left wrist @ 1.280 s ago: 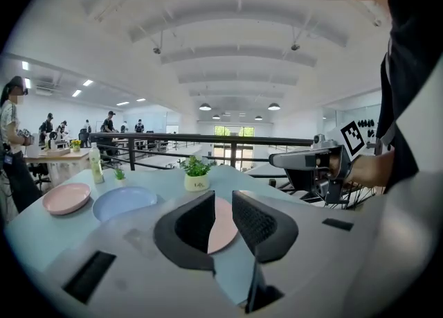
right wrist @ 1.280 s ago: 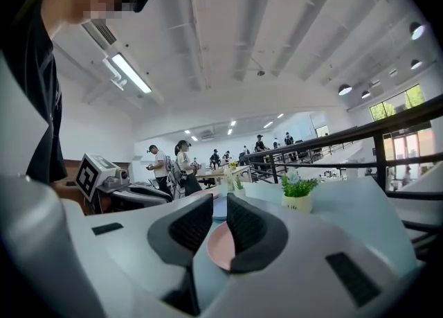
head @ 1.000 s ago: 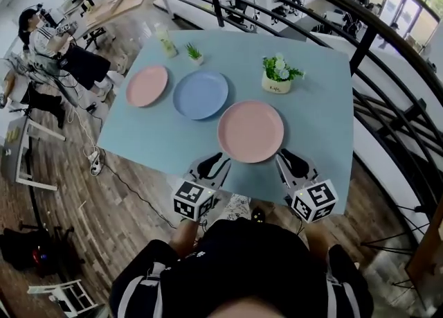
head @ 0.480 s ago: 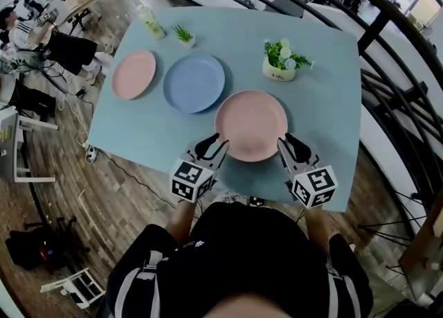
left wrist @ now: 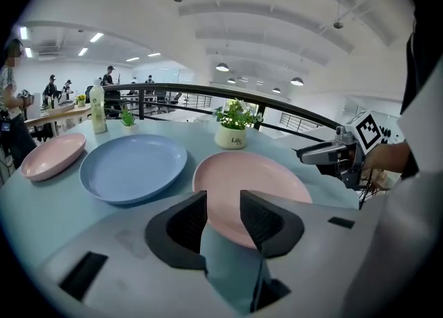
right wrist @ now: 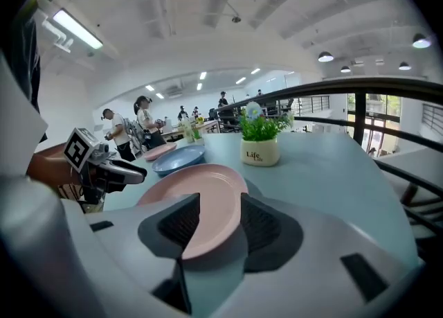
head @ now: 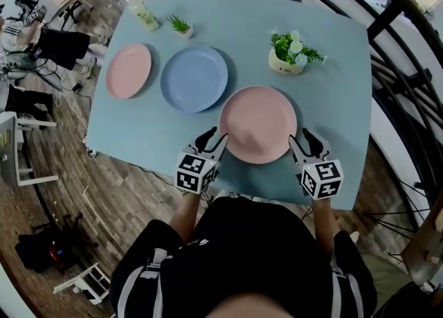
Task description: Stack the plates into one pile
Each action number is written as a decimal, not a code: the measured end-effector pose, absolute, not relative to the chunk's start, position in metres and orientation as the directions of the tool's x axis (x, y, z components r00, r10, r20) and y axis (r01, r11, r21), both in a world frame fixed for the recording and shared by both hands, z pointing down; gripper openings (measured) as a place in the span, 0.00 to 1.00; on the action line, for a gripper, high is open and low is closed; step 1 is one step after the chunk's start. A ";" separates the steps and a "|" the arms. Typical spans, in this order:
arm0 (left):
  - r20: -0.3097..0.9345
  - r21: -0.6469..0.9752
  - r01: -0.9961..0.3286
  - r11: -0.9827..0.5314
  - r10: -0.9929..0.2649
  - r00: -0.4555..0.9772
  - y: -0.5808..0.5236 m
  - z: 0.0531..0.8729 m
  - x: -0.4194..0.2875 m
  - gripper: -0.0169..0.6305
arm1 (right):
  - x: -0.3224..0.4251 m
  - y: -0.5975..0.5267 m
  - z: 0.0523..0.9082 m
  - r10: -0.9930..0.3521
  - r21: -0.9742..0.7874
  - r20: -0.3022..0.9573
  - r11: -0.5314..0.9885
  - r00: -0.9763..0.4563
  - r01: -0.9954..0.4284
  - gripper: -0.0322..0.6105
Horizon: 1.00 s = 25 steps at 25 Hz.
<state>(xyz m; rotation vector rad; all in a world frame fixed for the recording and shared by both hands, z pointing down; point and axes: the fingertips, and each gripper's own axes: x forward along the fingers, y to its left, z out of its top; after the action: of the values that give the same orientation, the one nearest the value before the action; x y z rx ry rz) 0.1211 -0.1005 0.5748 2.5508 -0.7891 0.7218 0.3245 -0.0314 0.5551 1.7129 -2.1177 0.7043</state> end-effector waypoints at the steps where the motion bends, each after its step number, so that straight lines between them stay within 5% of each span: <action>1: 0.576 0.202 -0.605 -0.771 -0.406 0.710 -0.102 0.579 0.120 0.23 | 0.327 -0.030 0.563 -0.799 -0.181 0.558 0.146 -0.224 -0.973 0.34; 15: 0.657 0.321 -0.583 -0.747 -0.268 0.705 -0.096 0.633 0.129 0.31 | 0.324 -0.023 0.620 -0.690 -0.240 0.682 0.099 -0.240 -0.966 0.39; 25: 0.667 0.370 -0.613 -0.698 -0.260 0.698 -0.098 0.639 0.129 0.30 | 0.312 -0.023 0.624 -0.683 -0.313 0.676 0.073 -0.276 -0.947 0.32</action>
<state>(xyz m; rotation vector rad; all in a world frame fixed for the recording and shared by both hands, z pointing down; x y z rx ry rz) 0.1290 -0.0979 0.6394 2.3187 -0.6651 0.7893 0.3125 -0.0232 0.6245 1.6222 -2.0058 1.0340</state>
